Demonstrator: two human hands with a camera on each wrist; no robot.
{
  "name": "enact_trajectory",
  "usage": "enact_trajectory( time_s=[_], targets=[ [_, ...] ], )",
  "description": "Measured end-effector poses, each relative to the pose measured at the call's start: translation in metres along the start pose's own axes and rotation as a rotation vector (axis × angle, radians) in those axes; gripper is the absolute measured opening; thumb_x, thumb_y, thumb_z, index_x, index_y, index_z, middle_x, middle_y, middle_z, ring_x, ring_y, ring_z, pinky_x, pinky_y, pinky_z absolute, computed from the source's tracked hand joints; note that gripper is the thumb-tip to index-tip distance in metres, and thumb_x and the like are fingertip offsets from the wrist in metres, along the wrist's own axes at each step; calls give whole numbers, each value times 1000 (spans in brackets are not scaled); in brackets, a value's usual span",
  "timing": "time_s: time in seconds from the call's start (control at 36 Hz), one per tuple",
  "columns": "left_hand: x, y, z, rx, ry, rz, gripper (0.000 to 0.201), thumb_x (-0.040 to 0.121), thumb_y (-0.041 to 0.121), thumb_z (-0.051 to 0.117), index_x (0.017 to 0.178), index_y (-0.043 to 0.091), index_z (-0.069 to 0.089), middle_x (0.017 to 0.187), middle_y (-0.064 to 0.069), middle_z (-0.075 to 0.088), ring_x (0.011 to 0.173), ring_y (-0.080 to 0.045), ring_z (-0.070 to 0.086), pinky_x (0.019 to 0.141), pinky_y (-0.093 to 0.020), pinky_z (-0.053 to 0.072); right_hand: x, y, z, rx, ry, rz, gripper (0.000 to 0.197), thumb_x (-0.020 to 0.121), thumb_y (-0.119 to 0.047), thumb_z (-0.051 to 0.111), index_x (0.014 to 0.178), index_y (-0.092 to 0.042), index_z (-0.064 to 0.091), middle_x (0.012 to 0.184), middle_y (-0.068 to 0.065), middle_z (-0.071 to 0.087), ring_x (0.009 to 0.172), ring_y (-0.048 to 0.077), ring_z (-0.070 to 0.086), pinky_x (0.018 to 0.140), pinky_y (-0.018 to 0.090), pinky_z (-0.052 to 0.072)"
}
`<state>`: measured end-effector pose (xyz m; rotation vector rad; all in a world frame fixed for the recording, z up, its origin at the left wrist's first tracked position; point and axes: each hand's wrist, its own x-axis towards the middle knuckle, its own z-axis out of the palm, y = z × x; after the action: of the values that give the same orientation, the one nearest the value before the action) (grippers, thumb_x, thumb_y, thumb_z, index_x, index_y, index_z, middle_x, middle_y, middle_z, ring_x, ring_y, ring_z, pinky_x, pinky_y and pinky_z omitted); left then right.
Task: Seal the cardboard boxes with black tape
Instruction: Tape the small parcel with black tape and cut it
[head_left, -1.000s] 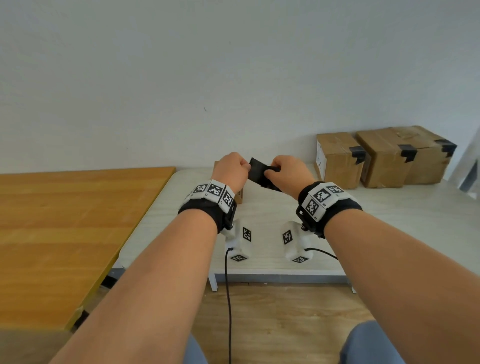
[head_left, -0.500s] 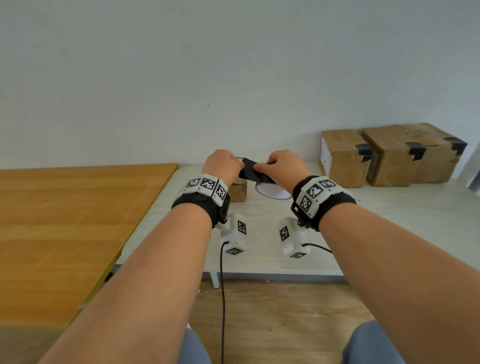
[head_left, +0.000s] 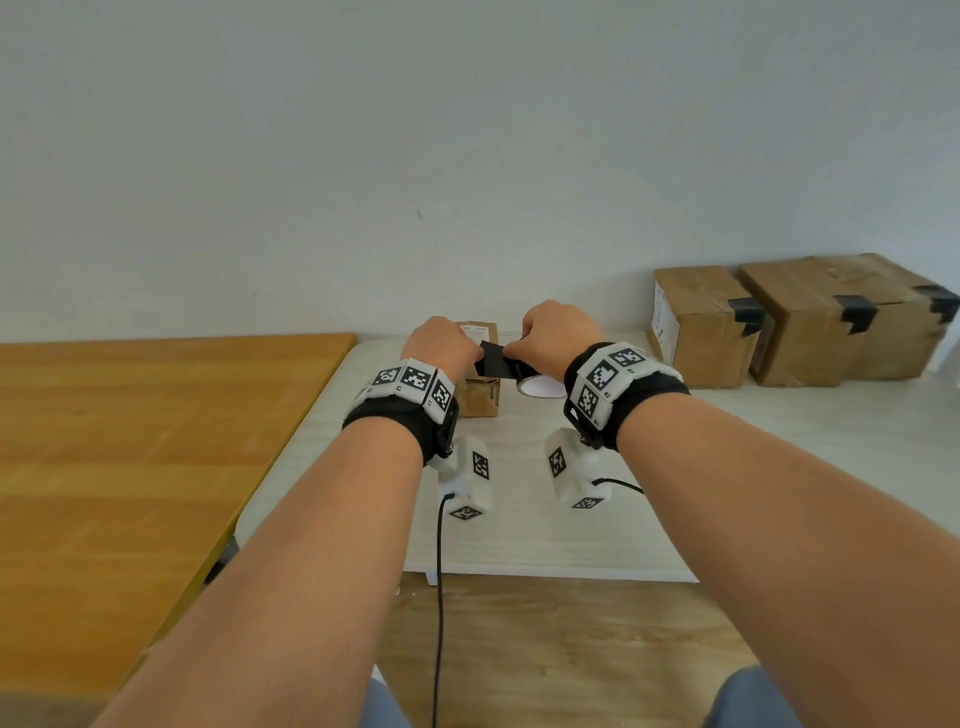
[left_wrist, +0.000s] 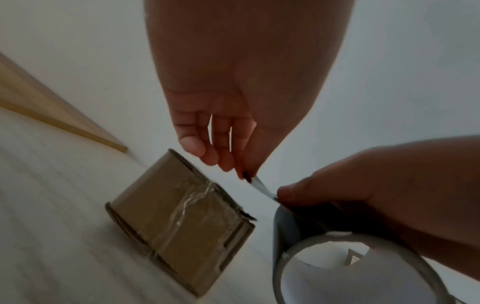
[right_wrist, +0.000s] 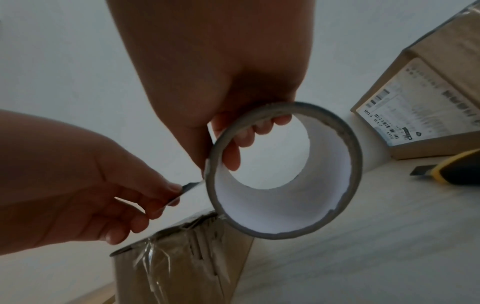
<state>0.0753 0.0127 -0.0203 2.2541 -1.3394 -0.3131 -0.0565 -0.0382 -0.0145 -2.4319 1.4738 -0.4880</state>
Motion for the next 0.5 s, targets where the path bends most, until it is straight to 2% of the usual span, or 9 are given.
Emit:
enact_trajectory(
  time_s=[0.06, 0.17, 0.33, 0.39, 0.5],
  targets=[
    [2, -2, 2, 11, 1, -19, 16, 82, 22, 62, 76, 8, 57, 74, -5, 56, 71, -21, 54, 48, -24, 33, 2, -1, 3, -22, -14, 3, 18, 81, -30, 63, 79, -12, 64, 71, 1, 60, 69, 21, 59, 57, 26, 45],
    [5, -5, 5, 5, 23, -50, 18, 80, 25, 66, 82, 9, 58, 82, -7, 60, 73, -22, 56, 45, -23, 32, 6, -2, 9, -62, -12, 8, 18, 79, -29, 62, 72, -14, 57, 63, -1, 54, 65, 19, 56, 52, 23, 40],
    [5, -8, 7, 21, 37, -54, 24, 79, 28, 69, 78, 10, 53, 93, -10, 66, 76, -23, 58, 44, -23, 30, 8, -2, 17, -63, -16, 7, 15, 79, -27, 62, 75, -13, 59, 64, 0, 56, 65, 20, 57, 52, 23, 40],
    [5, -10, 6, 20, 33, -51, 24, 79, 28, 69, 76, 10, 53, 91, -10, 65, 74, -22, 56, 44, -23, 31, 9, -2, 19, -63, -8, -1, 15, 80, -27, 61, 77, -12, 61, 66, 0, 57, 68, 21, 59, 54, 24, 42],
    [5, -13, 5, -2, 28, -44, 21, 79, 27, 70, 83, 10, 57, 83, -6, 59, 74, -22, 56, 45, -22, 33, 11, -3, 23, -80, 9, -16, 15, 82, -26, 57, 75, -13, 58, 64, 0, 56, 67, 21, 59, 54, 25, 41]
  ],
)
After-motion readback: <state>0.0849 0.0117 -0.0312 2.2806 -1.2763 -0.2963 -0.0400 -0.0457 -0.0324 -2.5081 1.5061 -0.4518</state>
